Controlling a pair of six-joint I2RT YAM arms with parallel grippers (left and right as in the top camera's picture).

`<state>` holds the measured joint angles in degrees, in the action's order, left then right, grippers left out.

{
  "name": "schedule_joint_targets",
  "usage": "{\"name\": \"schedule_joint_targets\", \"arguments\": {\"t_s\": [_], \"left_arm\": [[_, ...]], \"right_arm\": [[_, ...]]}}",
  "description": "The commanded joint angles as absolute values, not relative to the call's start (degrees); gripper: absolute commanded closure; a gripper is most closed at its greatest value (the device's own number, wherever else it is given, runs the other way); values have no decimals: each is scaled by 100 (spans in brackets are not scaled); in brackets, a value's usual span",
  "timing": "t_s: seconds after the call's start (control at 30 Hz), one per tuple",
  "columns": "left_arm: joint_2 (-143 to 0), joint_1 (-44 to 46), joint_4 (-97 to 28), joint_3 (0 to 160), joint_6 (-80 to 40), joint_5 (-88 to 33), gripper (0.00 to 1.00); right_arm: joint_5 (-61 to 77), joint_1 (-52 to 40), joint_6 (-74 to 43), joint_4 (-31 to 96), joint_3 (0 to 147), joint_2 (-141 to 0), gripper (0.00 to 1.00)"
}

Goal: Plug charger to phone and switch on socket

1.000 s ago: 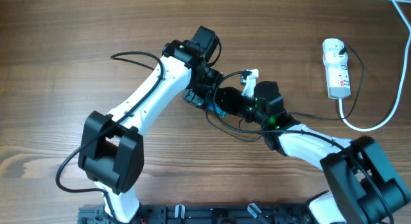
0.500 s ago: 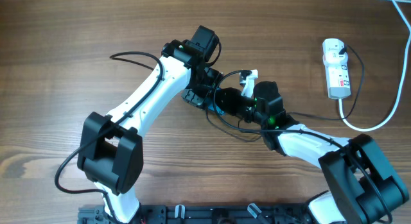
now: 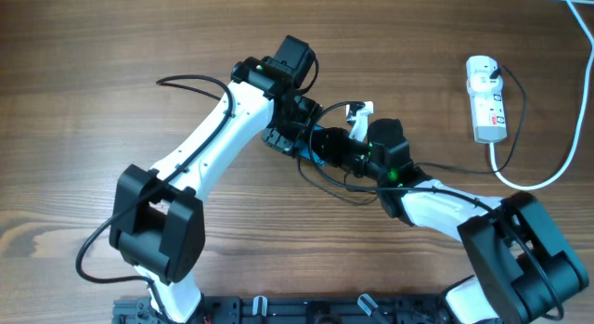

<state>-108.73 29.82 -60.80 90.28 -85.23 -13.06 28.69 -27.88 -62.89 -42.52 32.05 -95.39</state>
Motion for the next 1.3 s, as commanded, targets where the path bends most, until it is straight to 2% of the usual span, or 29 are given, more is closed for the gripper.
{"name": "schedule_joint_targets", "arguments": {"t_s": [0.0,0.3,0.47,0.6,0.7,0.83,0.93,1.0,1.03,1.27], "left_arm": [[-10812,3015,-6106,9032,-8595,-1406,92],[-10812,3015,-6110,9032,-8593,-1406,89],[-10812,3015,-6128,9032,-8593,-1406,89],[-10812,3015,-6130,9032,-8593,-1406,89],[-10812,3015,-6130,9032,-8593,-1406,78],[-10812,3015,-6130,9032,-8593,-1406,58],[-10812,3015,-6128,9032,-8595,-1406,22],[-10812,3015,-6128,9032,-8595,-1406,12],[-10812,3015,-6125,9032,-8595,-1406,1],[-10812,3011,-6097,9032,-8595,-1404,0]], "right_arm": [[3485,-2842,-6692,-4829,3317,-9456,96],[3815,-2842,-7212,-5103,3317,-9456,96],[4300,-2842,-7520,-6012,3317,-9456,96],[4320,-2842,-7590,-6080,3317,-9456,96],[4318,-2842,-7588,-6060,3317,-9456,96],[4318,-2842,-7592,-6060,3317,-9456,96],[4316,-2842,-7634,-6062,3317,-9456,96],[4316,-2842,-7649,-6062,3317,-9456,96],[4316,-2842,-7649,-6062,3317,-9456,96],[4311,-2842,-7649,-6049,3317,-9456,96]]}}
